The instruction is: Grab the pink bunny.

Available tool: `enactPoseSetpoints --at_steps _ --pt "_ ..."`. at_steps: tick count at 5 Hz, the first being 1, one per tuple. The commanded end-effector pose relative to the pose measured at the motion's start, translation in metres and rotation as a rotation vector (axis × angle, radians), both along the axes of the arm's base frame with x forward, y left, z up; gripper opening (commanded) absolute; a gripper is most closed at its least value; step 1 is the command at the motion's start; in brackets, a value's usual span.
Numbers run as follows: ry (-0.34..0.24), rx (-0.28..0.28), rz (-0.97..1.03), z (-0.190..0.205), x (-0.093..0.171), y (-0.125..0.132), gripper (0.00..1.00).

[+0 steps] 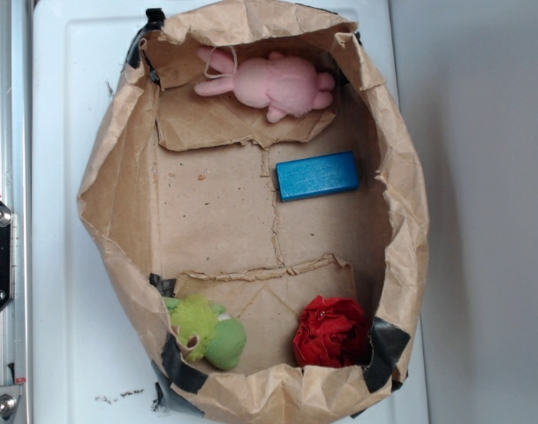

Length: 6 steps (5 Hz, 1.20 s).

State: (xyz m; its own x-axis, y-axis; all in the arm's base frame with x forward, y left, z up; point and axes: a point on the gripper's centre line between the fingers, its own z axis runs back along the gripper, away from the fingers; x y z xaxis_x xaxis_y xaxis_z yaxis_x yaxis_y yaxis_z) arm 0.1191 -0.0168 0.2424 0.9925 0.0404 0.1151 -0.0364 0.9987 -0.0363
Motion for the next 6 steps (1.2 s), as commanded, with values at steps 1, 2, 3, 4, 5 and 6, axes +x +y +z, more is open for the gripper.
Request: enactPoseSetpoints --at_steps 1,2,3,4,5,6 --pt "0.000 0.000 0.000 0.000 0.000 0.000 1.00" --pt "-0.088 -0.021 -0.250 -0.014 0.050 0.034 1.00" --pt "-0.074 0.020 -0.263 -0.023 0.085 0.055 1.00" --pt "-0.038 0.070 -0.408 -0.042 0.111 0.067 1.00" --pt "-0.025 0.127 -0.293 -0.058 0.125 0.072 1.00" --pt "-0.025 0.127 -0.293 -0.058 0.125 0.072 1.00"
